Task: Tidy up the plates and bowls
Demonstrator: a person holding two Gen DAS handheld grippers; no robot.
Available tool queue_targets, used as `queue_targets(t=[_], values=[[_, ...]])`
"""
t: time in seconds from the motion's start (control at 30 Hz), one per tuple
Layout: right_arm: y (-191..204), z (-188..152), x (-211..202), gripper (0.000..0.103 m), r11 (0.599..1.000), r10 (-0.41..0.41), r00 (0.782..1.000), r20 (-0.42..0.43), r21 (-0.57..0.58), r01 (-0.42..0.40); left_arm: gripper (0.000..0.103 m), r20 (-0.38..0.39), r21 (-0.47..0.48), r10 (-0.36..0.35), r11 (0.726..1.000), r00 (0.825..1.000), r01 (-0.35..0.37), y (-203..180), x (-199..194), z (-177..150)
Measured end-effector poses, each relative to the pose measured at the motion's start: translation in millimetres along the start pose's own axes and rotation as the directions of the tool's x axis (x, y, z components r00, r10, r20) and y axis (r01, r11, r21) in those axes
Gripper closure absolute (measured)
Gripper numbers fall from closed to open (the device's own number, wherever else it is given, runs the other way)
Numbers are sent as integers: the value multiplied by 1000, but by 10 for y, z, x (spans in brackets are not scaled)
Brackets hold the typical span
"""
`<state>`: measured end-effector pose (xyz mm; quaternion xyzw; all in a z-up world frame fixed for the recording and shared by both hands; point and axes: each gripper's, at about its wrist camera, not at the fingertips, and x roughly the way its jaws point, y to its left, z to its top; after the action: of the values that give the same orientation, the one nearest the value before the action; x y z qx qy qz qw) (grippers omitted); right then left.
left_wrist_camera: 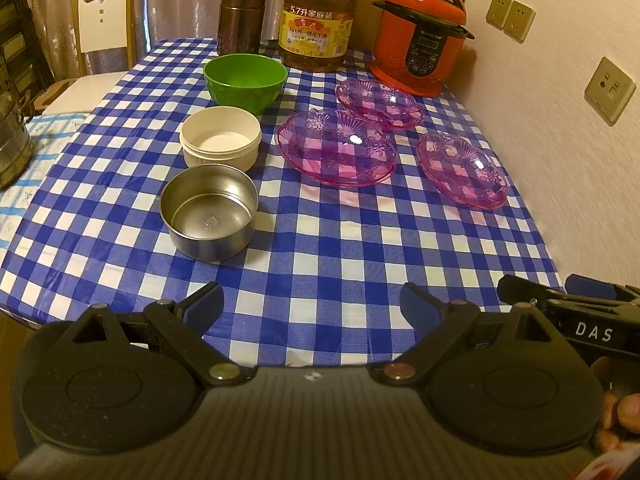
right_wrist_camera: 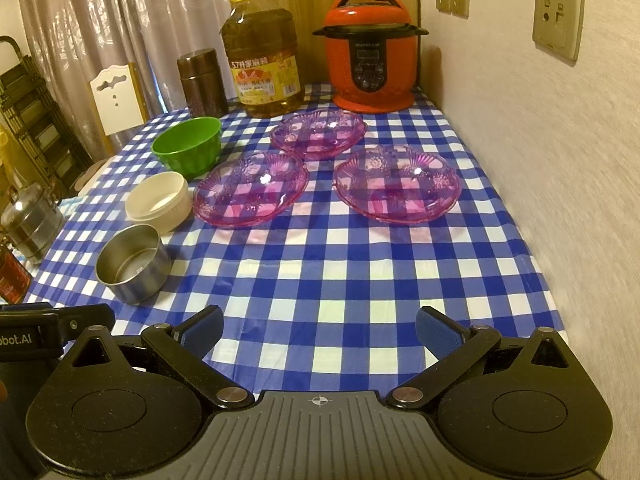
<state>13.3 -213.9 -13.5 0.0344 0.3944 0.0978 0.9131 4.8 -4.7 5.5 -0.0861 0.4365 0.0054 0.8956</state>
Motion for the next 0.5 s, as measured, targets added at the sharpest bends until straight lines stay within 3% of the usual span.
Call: queue_targets(t=[0.33, 0.5], values=[[-82, 175, 213, 1, 997, 10, 1000, 17, 71, -12, 9, 18, -66, -52, 996, 999, 53, 225, 261, 345], [-137, 438, 473, 1, 990, 25, 999, 32, 140, -29, 9, 30, -16, -100, 995, 995, 100, 343, 571, 739]])
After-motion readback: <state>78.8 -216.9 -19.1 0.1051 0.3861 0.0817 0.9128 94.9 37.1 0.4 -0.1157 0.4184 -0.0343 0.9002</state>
